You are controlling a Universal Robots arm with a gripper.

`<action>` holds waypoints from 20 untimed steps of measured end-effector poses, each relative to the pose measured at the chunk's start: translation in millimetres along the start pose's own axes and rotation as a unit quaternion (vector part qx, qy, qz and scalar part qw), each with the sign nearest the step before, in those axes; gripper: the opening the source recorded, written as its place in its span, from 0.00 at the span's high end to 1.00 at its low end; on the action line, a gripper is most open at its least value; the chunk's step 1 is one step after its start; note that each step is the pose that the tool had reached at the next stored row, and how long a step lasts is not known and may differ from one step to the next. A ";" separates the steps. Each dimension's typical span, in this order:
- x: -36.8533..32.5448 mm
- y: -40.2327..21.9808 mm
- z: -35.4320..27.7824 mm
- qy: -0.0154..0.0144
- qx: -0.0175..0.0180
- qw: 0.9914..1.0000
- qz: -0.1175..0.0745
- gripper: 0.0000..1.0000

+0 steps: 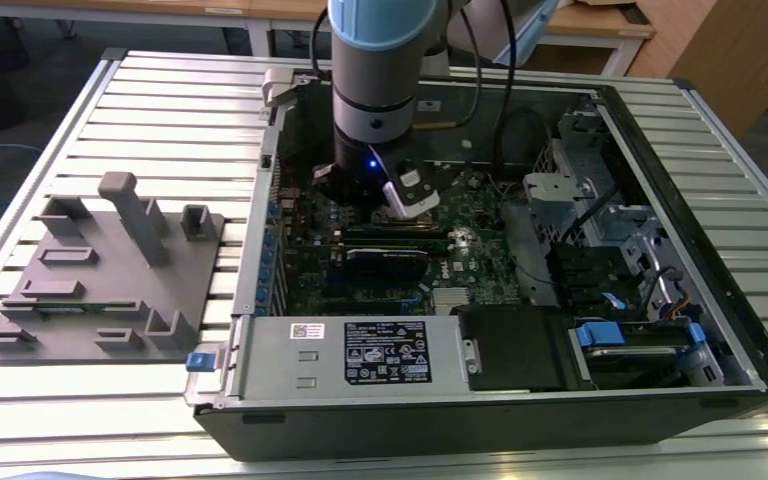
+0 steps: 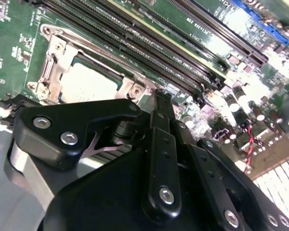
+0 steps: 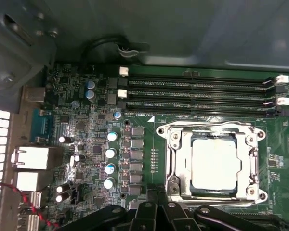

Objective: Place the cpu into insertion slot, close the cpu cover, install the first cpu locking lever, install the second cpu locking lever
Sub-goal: 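Install the second cpu locking lever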

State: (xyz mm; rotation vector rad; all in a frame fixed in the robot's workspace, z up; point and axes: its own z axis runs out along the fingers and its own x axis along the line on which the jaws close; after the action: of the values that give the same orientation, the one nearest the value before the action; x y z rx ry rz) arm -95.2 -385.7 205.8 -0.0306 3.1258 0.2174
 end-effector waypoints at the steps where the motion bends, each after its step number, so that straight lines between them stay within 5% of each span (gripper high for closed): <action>1: -0.1 0.2 -1.7 0.000 0.000 1.000 0.000 0.90; 4: -0.1 0.9 -5.8 0.000 0.004 1.000 0.000 0.90; 9: -0.1 1.5 -8.4 0.001 0.028 1.000 0.000 0.90; 13: -1.6 1.6 -8.3 0.001 0.029 1.000 0.000 0.90; 20: -15.2 1.9 -7.5 0.000 0.029 1.000 0.001 0.90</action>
State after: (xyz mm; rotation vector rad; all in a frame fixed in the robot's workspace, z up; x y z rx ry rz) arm -80.1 -384.6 213.7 -0.0281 3.1313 0.1263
